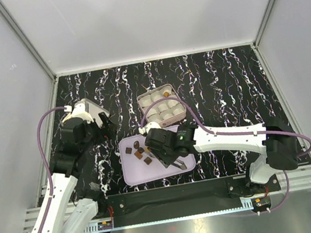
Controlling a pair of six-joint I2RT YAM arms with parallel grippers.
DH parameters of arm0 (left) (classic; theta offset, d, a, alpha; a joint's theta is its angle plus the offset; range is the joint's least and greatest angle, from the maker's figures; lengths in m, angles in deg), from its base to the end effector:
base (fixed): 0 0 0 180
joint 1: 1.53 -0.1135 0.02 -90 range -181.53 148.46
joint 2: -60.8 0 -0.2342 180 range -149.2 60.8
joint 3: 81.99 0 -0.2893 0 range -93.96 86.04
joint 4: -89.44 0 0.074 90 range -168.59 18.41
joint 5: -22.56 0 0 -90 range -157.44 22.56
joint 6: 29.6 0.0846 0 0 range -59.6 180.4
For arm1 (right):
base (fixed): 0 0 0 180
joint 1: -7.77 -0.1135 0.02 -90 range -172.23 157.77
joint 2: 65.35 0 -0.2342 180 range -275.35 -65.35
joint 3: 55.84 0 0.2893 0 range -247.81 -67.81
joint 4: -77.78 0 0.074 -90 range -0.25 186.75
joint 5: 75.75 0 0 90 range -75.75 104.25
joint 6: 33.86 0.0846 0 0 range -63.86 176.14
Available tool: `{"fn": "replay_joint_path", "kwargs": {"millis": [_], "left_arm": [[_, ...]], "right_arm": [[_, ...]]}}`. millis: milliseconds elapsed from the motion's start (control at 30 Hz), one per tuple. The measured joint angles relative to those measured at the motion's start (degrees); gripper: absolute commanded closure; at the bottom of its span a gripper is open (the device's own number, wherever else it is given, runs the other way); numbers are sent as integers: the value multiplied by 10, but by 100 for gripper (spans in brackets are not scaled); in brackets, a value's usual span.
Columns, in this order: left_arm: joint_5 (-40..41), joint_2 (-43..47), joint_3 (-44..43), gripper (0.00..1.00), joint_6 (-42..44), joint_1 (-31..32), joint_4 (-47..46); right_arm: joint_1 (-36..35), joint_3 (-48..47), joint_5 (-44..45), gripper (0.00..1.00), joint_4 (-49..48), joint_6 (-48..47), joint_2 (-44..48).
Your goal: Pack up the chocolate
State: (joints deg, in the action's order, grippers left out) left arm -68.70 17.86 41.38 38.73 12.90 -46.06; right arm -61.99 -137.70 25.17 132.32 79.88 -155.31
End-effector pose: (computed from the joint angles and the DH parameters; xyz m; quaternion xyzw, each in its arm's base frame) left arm 0.2570 -0.0680 0.2603 -0.0495 0.8681 -0.1621 0.4666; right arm 0.1460 0.3495 0.1674 -0.3574 0.8991 0.1081 0.2286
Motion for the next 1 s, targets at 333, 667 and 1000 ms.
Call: {"fn": "replay_joint_path", "kwargs": {"millis": [333, 667, 1000], "left_arm": [[0, 0, 0, 1, 0, -2, 0], [-5, 0, 0, 1, -4, -2, 0], [-17, 0, 0, 1, -4, -2, 0]], "right_arm": [[0, 7, 0, 57, -10, -1, -4], [0, 4, 2, 64, 5, -2, -5], [15, -68, 16, 65, 102, 4, 62]]}}
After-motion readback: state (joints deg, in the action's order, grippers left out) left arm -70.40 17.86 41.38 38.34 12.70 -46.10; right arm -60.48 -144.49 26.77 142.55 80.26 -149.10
